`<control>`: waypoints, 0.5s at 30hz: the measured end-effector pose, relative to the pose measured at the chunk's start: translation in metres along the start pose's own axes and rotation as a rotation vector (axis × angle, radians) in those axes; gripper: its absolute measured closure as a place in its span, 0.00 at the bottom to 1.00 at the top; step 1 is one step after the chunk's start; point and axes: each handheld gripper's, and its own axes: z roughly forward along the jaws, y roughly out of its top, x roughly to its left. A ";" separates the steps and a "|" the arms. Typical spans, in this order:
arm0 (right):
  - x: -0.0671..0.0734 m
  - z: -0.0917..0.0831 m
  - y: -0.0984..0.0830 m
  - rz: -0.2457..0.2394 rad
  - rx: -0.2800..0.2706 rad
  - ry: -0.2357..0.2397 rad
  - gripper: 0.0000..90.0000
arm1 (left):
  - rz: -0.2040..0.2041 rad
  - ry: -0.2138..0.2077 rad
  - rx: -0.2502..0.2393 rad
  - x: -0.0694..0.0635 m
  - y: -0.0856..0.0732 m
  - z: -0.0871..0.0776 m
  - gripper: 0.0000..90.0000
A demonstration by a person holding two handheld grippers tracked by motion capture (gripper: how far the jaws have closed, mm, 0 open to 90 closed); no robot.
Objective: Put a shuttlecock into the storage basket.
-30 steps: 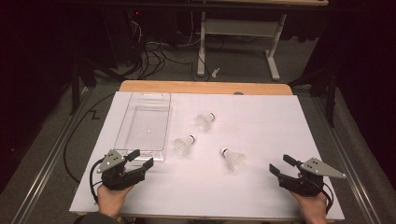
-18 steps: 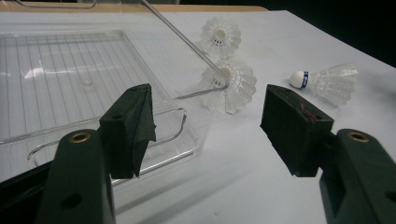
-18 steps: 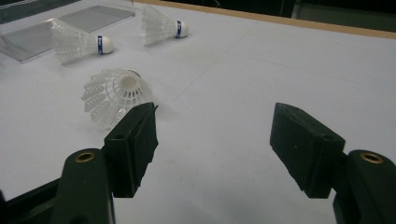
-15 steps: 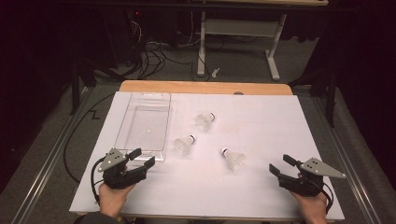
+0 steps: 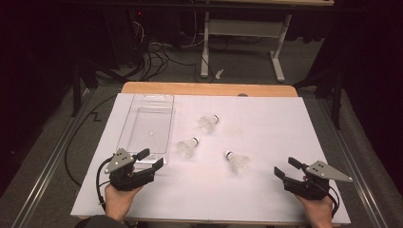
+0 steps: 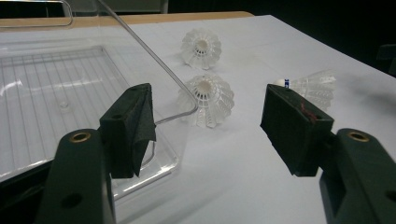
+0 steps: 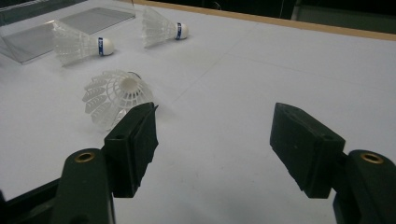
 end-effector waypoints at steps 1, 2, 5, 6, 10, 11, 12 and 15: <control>0.000 0.000 0.000 0.000 0.001 0.001 0.36 | 0.003 -0.002 -0.002 -0.001 0.002 0.001 0.39; 0.000 0.000 0.000 -0.001 0.001 0.001 0.36 | 0.003 -0.002 -0.002 -0.001 0.002 0.001 0.39; 0.000 0.001 0.000 -0.001 0.002 0.001 0.36 | 0.007 -0.007 0.003 -0.002 0.004 0.004 0.39; 0.000 0.001 0.000 -0.001 0.002 0.001 0.36 | 0.007 -0.007 0.003 -0.002 0.004 0.004 0.39; 0.000 0.001 0.000 -0.002 0.001 0.001 0.36 | 0.018 -0.008 0.009 -0.004 0.007 0.008 0.40; 0.000 0.001 0.000 -0.002 0.001 0.001 0.36 | 0.018 -0.008 0.009 -0.004 0.007 0.008 0.40; 0.000 0.000 0.000 -0.002 0.000 0.003 0.36 | 0.023 -0.009 0.010 -0.006 0.009 0.010 0.40; 0.000 0.001 0.000 -0.004 0.000 0.004 0.36 | 0.030 -0.012 0.016 -0.008 0.012 0.014 0.40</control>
